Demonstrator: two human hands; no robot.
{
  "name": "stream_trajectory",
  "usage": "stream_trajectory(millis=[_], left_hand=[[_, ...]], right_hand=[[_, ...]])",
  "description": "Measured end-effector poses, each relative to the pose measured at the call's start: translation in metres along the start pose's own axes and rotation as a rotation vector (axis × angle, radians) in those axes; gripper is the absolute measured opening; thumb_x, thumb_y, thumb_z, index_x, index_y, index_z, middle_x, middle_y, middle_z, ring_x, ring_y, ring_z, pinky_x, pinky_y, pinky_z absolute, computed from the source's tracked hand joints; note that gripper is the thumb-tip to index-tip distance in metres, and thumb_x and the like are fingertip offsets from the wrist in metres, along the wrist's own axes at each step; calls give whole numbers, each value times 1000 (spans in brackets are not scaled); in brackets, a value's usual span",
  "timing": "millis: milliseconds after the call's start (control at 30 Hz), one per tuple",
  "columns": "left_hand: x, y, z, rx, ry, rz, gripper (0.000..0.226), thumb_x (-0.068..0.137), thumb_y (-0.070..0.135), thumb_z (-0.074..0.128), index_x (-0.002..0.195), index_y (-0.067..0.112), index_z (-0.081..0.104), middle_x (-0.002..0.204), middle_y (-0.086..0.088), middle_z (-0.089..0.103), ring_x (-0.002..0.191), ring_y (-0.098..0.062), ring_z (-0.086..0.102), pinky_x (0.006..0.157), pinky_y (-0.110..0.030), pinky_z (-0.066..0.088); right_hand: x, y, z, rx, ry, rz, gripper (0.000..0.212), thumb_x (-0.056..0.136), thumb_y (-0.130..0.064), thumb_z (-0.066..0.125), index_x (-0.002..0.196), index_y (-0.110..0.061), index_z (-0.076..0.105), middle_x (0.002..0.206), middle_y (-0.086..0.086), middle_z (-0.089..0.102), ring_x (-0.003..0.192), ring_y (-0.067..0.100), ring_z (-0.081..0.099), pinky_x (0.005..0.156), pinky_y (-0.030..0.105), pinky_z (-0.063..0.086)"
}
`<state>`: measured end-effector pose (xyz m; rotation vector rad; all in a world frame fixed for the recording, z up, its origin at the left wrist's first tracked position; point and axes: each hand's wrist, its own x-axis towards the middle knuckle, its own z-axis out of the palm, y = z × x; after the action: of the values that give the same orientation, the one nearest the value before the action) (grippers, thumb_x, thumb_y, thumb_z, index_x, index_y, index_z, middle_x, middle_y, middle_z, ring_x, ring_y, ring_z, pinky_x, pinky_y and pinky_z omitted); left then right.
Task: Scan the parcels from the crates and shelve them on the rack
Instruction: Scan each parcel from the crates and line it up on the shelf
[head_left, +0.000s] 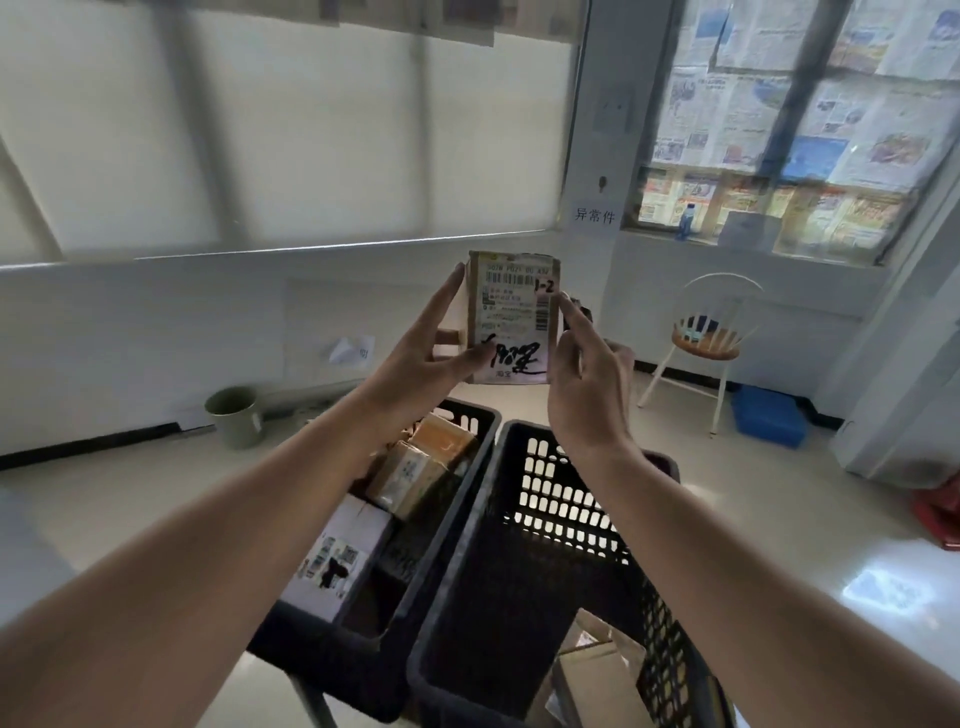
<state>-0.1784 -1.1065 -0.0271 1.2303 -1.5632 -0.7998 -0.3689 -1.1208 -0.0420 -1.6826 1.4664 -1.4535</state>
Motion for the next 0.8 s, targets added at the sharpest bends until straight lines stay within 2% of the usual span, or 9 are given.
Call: stream_trajectory(millis=[100, 200, 300, 400, 500, 567, 700, 800], left_hand=[[-20, 6, -11, 32, 77, -5, 94, 98, 31, 75, 159, 66, 12, 128, 2, 63, 121, -12, 63, 104, -50, 57], [-51, 15, -19, 66, 180, -22, 95, 97, 29, 75, 160, 64, 12, 131, 11, 56, 127, -11, 57, 106, -56, 55], [-89, 25, -26, 94, 302, -49, 93, 95, 31, 78, 155, 69, 18, 148, 0, 51, 136, -20, 54, 107, -59, 54], [-134, 35, -37, 104, 430, -82, 90, 96, 25, 77, 159, 61, 25, 150, -5, 49, 139, -17, 52, 99, -47, 61], [-187, 51, -50, 132, 557, -119, 87, 99, 19, 74, 163, 53, 26, 138, -1, 56, 130, -6, 55, 90, -30, 63], [-224, 63, -62, 165, 631, -140, 86, 100, 18, 73, 163, 52, 25, 135, 1, 57, 129, -4, 54, 81, -20, 61], [-299, 89, -87, 209, 784, -174, 85, 100, 19, 74, 162, 52, 27, 133, 2, 59, 129, -9, 57, 80, -20, 61], [-357, 107, -104, 262, 886, -191, 85, 99, 20, 75, 161, 55, 28, 133, 6, 58, 128, -4, 56, 81, -24, 62]], right_hand=[[-4, -10, 8, 76, -73, -33, 46, 112, -33, 45, 154, -52, 45, 125, 4, 43, 96, -2, 41, 83, 18, 38], [-16, -21, 14, 133, -153, -79, 47, 112, -31, 47, 154, -50, 47, 126, 3, 43, 93, -3, 41, 74, 9, 32], [-36, -33, 19, 175, -245, -112, 46, 112, -33, 47, 155, -50, 46, 124, 1, 42, 93, -4, 42, 72, 7, 31], [-64, -47, 29, 218, -347, -178, 46, 112, -35, 45, 155, -51, 45, 122, 2, 42, 98, -1, 43, 84, 17, 39], [-98, -69, 40, 271, -450, -224, 45, 112, -37, 43, 155, -51, 45, 124, 2, 43, 94, -6, 42, 79, 13, 36], [-124, -87, 49, 320, -513, -268, 45, 112, -37, 44, 155, -52, 45, 124, 3, 43, 95, -3, 43, 85, 21, 40], [-181, -128, 66, 408, -625, -344, 44, 112, -41, 42, 153, -54, 45, 119, 1, 44, 94, -1, 47, 89, 30, 44], [-226, -160, 77, 450, -709, -397, 44, 113, -39, 42, 154, -53, 45, 122, 2, 44, 93, -5, 46, 82, 18, 40]])
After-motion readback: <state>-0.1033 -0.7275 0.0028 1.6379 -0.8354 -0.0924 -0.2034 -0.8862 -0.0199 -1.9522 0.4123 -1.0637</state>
